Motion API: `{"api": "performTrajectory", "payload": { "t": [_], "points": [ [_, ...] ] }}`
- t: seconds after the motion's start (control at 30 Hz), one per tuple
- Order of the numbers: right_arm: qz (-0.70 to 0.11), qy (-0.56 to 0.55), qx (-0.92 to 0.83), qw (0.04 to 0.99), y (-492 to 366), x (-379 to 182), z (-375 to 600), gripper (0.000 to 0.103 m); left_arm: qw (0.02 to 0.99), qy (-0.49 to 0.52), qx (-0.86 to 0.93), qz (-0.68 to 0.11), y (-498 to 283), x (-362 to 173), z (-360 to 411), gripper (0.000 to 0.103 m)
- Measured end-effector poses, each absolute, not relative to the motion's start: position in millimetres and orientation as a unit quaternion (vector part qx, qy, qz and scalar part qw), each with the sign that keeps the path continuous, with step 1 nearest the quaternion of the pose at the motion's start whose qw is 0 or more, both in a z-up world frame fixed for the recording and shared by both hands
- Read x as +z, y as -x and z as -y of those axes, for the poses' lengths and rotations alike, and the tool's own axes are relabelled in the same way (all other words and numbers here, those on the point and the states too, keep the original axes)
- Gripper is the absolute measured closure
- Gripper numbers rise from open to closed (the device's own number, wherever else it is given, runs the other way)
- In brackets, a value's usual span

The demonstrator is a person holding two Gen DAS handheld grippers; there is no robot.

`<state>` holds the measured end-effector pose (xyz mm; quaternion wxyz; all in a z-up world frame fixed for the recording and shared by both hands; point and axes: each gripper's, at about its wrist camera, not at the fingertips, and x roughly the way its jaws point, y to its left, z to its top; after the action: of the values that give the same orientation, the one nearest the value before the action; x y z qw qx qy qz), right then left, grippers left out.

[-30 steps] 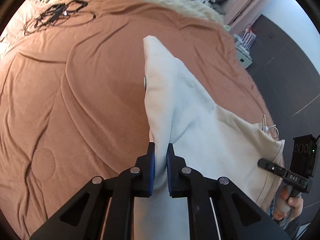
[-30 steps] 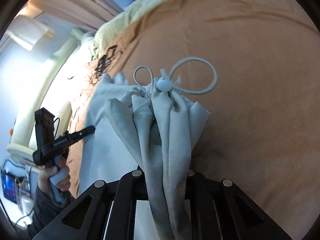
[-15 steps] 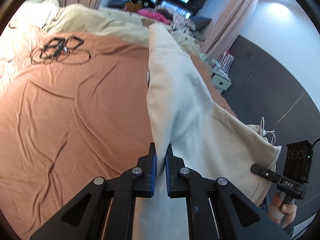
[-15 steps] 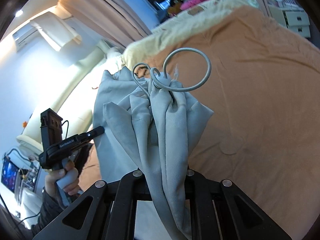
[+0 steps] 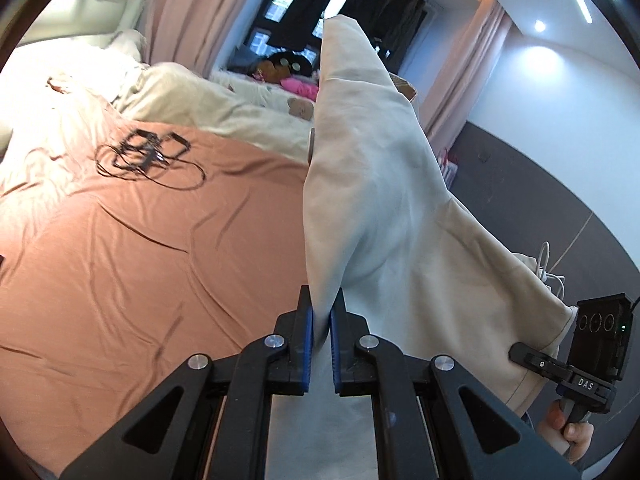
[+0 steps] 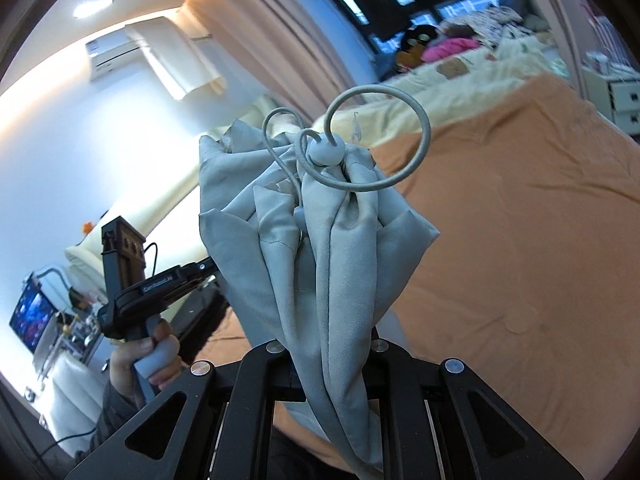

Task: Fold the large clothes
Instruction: 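Lift the folded jacket with both tools and carry it toward the headboard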

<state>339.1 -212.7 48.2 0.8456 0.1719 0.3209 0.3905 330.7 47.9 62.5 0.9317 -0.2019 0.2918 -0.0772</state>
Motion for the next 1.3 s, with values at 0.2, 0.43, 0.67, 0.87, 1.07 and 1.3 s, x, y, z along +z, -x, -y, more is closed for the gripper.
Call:
{"api": "performTrajectory", "payload": {
  "t": [0.2, 0.43, 0.67, 0.87, 1.07, 1.3],
  "points": [
    [-0.304, -0.15, 0.441, 0.831, -330, 85, 155, 0.092, 0.944, 0.208, -0.031, -0.256, -291, 97, -112, 0.094],
    [-0.29, -0.122, 0.5, 0.807, -321, 111, 68, 0.092, 0.954, 0.198, 0.033, -0.221, -237, 131, -188, 0.094],
    [-0.276, -0.092, 0.56, 0.776, -310, 121, -25, 0.092, 0.956, 0.209, 0.093, -0.186, -180, 150, -260, 0.094],
    [-0.27, -0.075, 0.596, 0.752, -295, 121, -87, 0.092, 0.951, 0.214, 0.133, -0.179, -140, 158, -327, 0.094],
    [-0.278, -0.065, 0.626, 0.726, -284, 114, -158, 0.092, 0.946, 0.209, 0.173, -0.177, -104, 160, -395, 0.094],
    [-0.28, -0.048, 0.655, 0.7, -263, 116, -246, 0.092, 0.936, 0.213, 0.223, -0.171, -66, 167, -469, 0.095]
  ]
}}
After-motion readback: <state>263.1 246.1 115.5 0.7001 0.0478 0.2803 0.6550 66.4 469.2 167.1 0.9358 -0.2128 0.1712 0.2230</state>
